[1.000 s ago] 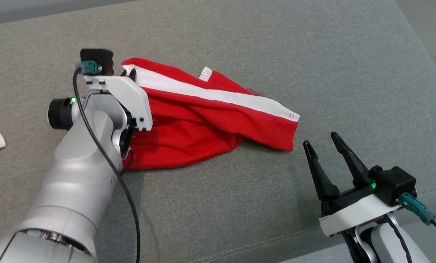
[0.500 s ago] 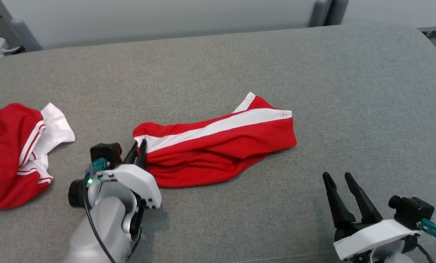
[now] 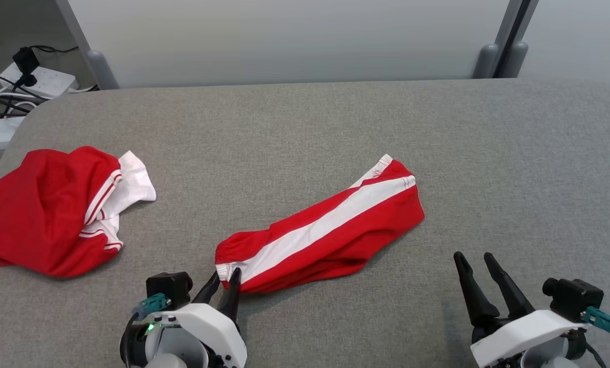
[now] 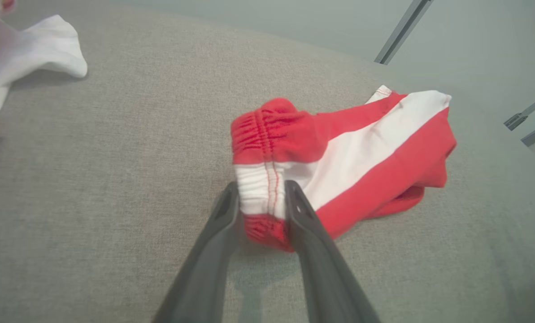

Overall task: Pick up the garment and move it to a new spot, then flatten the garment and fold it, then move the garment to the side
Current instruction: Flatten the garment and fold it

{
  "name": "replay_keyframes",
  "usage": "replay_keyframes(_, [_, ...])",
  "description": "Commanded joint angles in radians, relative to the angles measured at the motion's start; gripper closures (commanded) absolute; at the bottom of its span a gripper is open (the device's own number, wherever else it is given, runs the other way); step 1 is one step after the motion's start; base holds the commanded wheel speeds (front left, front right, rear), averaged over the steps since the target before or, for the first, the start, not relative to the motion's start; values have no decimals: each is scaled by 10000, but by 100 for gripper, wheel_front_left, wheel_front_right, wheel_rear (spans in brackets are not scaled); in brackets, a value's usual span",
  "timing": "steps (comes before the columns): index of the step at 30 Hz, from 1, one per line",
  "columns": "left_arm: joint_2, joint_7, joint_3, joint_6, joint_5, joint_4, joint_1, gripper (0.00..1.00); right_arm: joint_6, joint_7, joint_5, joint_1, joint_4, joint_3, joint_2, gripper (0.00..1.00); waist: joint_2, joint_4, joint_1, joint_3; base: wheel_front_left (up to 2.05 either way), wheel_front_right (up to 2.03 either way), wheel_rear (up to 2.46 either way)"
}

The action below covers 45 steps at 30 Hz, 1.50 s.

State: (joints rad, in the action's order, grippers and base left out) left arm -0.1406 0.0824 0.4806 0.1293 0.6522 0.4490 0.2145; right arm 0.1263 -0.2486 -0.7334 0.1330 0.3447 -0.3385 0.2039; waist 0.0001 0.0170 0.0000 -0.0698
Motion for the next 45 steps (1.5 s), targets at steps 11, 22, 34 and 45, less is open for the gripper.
replay_keyframes(11, [-623, -1257, -340, 255, 631, -1630, -484, 0, 44, -132, 59, 97, -64, -403, 237, 0, -1, 43, 0, 86, 0, 0, 0])
replay_keyframes(22, [-1131, -1484, -549, 483, 559, -2075, -275, 0, 44, -132, 175, 48, -39, -420, 255, 0, -1, 152, 0, 52, 0, 0, 0])
replay_keyframes(34, [-756, -1449, -819, -61, 1222, -1030, 618, 94, 44, -132, 262, 203, -58, -470, 430, 0, -1, 346, 0, -235, 0, 0, 0])
replay_keyframes(45, [-917, -1421, -522, -272, 1069, -952, 475, 100, 44, -132, 30, 808, 87, -481, 403, 0, -1, 174, 0, -348, 0, 0, 0])
